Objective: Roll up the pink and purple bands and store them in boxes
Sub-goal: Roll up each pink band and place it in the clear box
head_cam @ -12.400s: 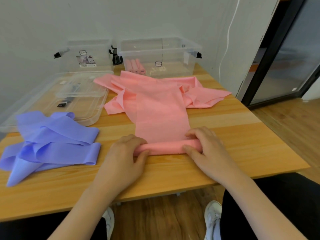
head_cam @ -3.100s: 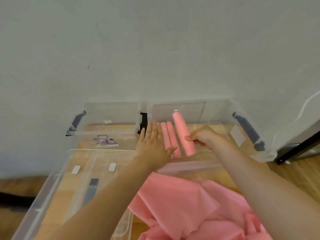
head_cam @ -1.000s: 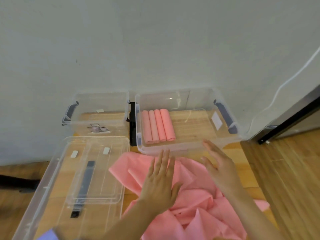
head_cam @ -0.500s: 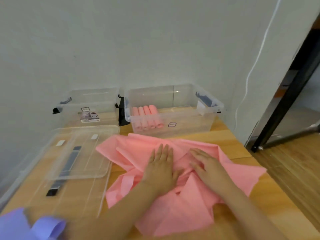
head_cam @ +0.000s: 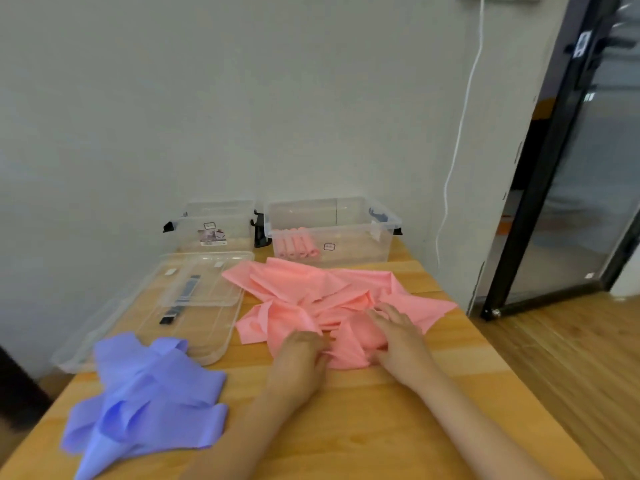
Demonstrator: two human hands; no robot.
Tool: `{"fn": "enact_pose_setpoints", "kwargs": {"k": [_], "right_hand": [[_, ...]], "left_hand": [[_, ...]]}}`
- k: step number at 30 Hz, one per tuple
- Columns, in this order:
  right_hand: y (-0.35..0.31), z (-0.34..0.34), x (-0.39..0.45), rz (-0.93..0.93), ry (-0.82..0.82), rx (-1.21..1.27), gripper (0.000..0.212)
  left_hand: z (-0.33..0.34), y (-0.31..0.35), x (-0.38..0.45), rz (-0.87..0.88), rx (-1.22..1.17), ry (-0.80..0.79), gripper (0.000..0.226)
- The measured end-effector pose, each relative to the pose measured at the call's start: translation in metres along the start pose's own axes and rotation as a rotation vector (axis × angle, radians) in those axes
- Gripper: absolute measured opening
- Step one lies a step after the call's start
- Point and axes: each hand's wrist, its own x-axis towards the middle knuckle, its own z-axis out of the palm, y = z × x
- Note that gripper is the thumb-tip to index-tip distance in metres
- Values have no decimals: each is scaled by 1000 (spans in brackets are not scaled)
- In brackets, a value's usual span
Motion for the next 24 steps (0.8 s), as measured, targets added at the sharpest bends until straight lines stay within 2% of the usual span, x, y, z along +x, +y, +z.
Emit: {"fn": "enact_pose_setpoints", "kwargs": {"k": [1, 3, 5, 6, 8, 9, 10, 11, 13, 14, 16, 19, 21, 22, 24], "right_hand": [[-2, -5, 2, -22, -45, -49, 70], [-9, -15, 7, -52, -74, 35, 49], [-14, -27, 15, -69, 21, 198, 20], [-15, -34, 21, -66, 94, 242, 13], [-18, -51, 32, -1, 245, 301, 11], [-22, -60, 35, 75, 269, 339, 17], [-24, -68, 35, 168, 213, 393, 27], [-26, -73, 34, 277, 66, 456, 36], [-28, -70, 24, 455, -325, 576, 50], [-26, -63, 19, 493, -468, 619, 54], [-20, -46, 15, 542, -576, 746, 59], [-17, -32, 22, 608, -503, 1197, 69], [-25, -43, 32, 539, -382, 1599, 69], [-32, -53, 37, 499, -298, 1741, 62], [-44, -76, 50, 481, -99, 1901, 33]], "left_hand": [[-5, 3, 2, -3, -27, 49, 22], [-20, 13, 9, -36, -127, 124, 13], [-41, 22, 18, -118, -298, 122, 11], [-52, 24, 24, -166, -376, 109, 14], [-71, 27, 36, -256, -466, 99, 19], [-79, 28, 42, -318, -510, 90, 18], [-86, 29, 46, -392, -588, 80, 17], [-91, 29, 50, -458, -714, 64, 17], [-99, 29, 57, -547, -1033, 39, 19], [-103, 30, 60, -563, -1169, 27, 19], [-110, 31, 66, -565, -1330, 11, 19], [-121, 39, 75, -528, -1429, -29, 20], [-128, 43, 80, -487, -1440, -50, 23], [-130, 43, 81, -462, -1450, -52, 26], [-134, 44, 82, -436, -1480, -20, 33]]}}
